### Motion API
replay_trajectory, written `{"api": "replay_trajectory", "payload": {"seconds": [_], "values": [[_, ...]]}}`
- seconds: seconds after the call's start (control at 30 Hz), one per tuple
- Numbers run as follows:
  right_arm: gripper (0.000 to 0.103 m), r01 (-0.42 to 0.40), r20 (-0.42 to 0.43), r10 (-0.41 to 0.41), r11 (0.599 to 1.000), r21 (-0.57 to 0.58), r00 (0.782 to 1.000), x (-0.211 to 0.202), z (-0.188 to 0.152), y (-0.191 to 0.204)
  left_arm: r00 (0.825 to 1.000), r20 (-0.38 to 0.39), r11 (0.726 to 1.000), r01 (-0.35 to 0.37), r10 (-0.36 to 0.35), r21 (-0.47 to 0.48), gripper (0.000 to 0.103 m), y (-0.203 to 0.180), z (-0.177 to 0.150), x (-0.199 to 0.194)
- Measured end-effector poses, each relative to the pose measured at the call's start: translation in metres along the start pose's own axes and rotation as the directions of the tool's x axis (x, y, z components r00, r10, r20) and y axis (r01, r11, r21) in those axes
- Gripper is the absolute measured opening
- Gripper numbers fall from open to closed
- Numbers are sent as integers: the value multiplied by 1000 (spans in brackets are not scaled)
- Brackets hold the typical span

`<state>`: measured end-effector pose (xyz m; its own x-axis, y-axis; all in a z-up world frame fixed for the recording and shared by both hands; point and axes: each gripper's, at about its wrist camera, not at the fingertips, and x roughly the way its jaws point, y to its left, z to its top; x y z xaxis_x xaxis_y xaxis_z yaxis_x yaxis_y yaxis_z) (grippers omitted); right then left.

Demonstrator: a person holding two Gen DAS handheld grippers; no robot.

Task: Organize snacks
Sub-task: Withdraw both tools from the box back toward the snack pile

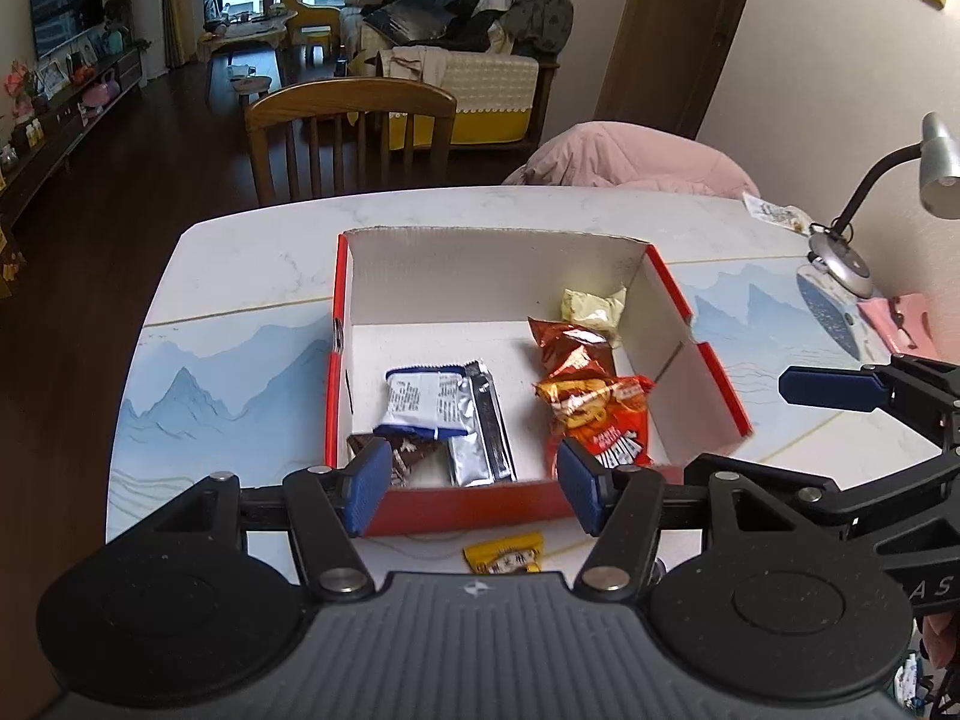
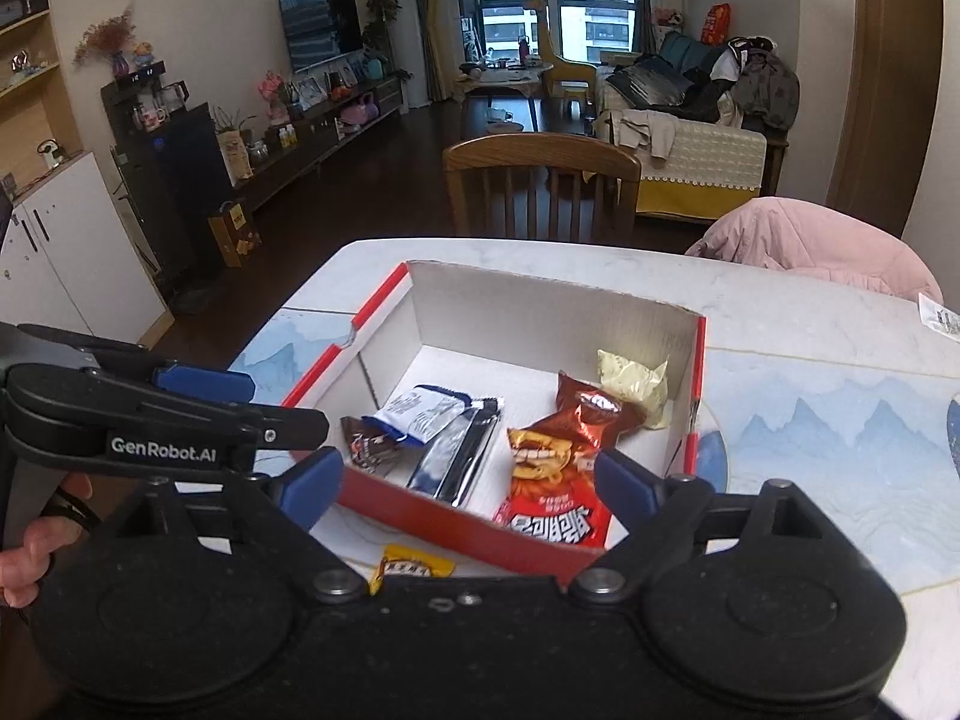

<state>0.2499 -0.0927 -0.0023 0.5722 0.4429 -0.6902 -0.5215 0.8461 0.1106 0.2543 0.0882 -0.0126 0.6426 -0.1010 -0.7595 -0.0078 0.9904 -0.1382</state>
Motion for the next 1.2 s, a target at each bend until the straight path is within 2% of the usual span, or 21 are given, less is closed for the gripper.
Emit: {"api": "replay_trajectory", "payload": {"seconds": [0.1,0.13,0.17,0.23,0.47,0.7,0.9,1.2], "values": [[92,-3,1,3,1000,5,1000,-7,-9,4,1000,9,1000,4,-4,-7,61,1,-10,-9],[94,3,5,-3,1000,5,1000,-9,-12,6,1000,13,1000,7,-7,-10,65,1,-13,-11],[101,5,12,-5,1000,5,1000,-12,-15,7,1000,18,1000,9,-9,-13,75,2,-17,-14],[102,4,29,-4,1000,2,1000,-18,-23,9,999,36,1000,16,-15,-21,79,3,-24,-20],[103,-16,6,16,1000,-15,1000,-24,-47,18,999,48,1000,20,-20,1,79,4,-46,-28],[103,-2,-48,2,1000,0,999,-18,-75,16,1000,19,1000,6,-6,2,79,14,-67,-21],[101,-3,-140,7,1000,23,990,-2,-105,12,997,-71,997,-7,13,79,79,18,-88,3],[97,26,-261,-25,1000,-3,965,26,-138,2,981,-186,988,-27,56,155,79,23,-115,41]]}}
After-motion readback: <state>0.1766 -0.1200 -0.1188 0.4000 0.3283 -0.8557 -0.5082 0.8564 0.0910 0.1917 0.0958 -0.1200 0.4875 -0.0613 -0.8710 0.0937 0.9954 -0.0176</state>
